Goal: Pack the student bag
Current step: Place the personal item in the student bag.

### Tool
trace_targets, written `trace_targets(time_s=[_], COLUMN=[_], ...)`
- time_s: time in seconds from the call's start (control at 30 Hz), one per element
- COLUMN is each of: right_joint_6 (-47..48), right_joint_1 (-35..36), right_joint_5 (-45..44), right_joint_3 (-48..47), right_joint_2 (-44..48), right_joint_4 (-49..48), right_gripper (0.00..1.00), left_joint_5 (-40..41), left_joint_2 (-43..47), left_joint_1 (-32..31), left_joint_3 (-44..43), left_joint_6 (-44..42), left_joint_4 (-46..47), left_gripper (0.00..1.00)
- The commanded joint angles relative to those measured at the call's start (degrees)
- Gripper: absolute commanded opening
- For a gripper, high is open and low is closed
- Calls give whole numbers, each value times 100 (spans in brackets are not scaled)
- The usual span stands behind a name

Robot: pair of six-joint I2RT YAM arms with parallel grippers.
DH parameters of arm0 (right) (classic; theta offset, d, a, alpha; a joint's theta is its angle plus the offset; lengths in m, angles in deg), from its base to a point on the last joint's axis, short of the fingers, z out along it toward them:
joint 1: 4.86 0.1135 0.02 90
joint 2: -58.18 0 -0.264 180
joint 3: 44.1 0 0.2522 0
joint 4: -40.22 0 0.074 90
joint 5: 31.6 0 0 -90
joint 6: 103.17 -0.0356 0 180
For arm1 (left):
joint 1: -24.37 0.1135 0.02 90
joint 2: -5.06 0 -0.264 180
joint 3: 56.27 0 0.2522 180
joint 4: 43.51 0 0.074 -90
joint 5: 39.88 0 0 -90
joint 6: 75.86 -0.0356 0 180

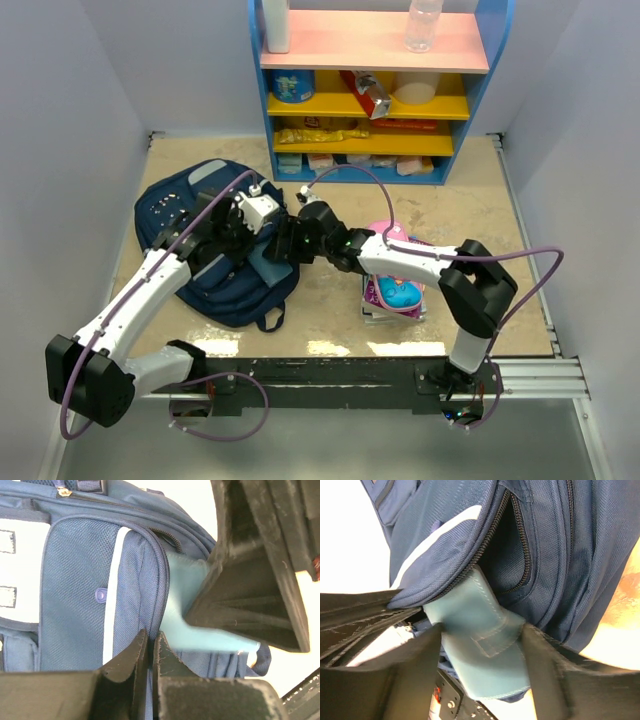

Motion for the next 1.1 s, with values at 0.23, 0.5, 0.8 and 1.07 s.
trace_targets(time_s=[0.23, 0.5, 0.8, 1.07], right_joint_6=[-169, -714, -293, 533], right_joint_1=[29, 29, -191, -173], right_joint_5=[82, -49, -779, -402], right_joint_3=[133, -542, 843, 1724], right_joint_2=[-90, -371, 1427, 2204], right_joint_4=[-621, -745, -964, -1139], right_gripper=[23, 0, 41, 0], left_joint_5=[-376, -464, -420, -411], left_joint_2=[116, 20, 11, 19], left_joint_1=[-116, -125, -142, -134], left_joint_3=[-395, -597, -492, -518], left_joint_6=[144, 267, 249, 267], left_joint_4=[291, 238, 265, 265], left_gripper=[0, 0, 0, 0])
